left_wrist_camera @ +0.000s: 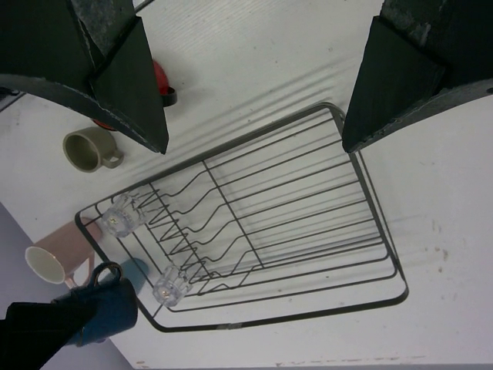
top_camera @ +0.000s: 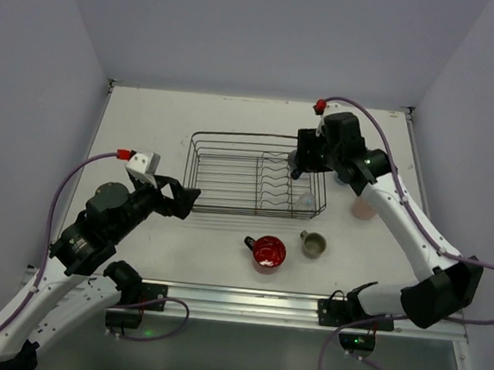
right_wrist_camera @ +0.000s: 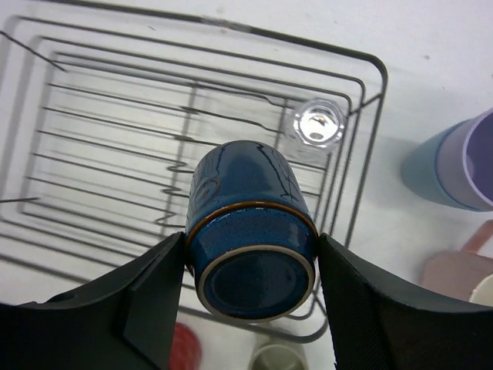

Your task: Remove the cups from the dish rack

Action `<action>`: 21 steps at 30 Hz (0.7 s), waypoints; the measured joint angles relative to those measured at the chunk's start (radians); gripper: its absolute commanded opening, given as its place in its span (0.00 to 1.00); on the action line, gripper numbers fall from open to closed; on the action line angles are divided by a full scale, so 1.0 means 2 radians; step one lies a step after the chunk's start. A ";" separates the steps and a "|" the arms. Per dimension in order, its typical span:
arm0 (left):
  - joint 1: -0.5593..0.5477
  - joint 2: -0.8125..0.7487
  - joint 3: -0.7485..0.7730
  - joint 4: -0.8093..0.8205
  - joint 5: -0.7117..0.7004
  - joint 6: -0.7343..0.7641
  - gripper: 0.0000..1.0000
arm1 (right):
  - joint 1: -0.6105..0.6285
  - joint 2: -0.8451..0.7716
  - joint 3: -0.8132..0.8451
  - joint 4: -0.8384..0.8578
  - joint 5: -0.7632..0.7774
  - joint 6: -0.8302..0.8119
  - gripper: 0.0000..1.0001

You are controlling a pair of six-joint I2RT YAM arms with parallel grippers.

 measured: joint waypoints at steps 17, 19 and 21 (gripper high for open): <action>0.000 0.087 -0.060 0.257 0.248 -0.181 0.86 | 0.029 -0.204 -0.252 0.334 -0.307 0.175 0.31; 0.000 0.103 -0.069 0.295 0.270 -0.206 0.85 | 0.032 -0.204 -0.268 0.368 -0.327 0.194 0.31; 0.000 0.115 -0.076 0.330 0.287 -0.228 0.84 | 0.037 -0.204 -0.283 0.405 -0.346 0.212 0.30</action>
